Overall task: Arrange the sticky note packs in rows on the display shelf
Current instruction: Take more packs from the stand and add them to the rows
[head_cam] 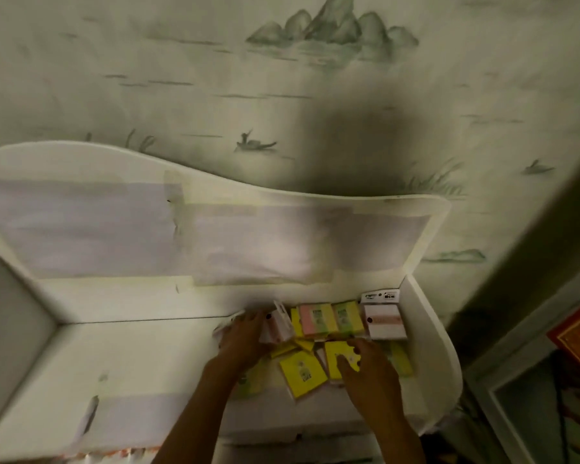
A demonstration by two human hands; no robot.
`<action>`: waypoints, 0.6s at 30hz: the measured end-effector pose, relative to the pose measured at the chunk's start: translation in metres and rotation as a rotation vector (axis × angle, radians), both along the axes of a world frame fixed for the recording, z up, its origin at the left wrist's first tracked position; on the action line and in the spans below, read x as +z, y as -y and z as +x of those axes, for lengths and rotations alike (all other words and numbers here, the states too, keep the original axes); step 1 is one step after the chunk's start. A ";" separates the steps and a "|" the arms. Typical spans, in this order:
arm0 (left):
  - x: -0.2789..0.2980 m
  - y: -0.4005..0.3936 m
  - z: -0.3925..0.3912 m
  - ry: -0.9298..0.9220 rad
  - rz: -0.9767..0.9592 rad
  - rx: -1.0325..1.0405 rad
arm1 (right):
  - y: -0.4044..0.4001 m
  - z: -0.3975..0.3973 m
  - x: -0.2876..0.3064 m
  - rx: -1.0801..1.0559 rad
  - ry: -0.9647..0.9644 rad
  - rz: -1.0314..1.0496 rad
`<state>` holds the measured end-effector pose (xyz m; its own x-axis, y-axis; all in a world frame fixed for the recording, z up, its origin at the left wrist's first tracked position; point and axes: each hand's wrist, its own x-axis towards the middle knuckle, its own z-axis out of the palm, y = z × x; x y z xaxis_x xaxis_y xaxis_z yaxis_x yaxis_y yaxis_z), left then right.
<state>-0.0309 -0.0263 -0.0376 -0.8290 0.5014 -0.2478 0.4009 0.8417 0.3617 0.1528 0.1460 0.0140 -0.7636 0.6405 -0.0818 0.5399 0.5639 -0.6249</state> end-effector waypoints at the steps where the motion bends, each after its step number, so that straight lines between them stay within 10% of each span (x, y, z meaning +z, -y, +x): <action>1: -0.003 -0.002 -0.001 -0.003 -0.003 0.010 | -0.005 -0.005 -0.004 -0.002 -0.007 -0.012; 9: -0.003 -0.006 -0.002 -0.153 0.006 0.127 | -0.024 -0.052 -0.023 -0.085 -0.073 -0.061; 18: 0.010 0.015 0.017 0.089 0.650 0.440 | -0.017 -0.100 -0.040 -0.045 0.205 0.183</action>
<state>-0.0136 -0.0413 -0.0278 -0.9756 0.1992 -0.0923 0.0267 0.5252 0.8505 0.0528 0.1627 -0.0262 -0.7132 0.6921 -0.1114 0.6720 0.6297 -0.3898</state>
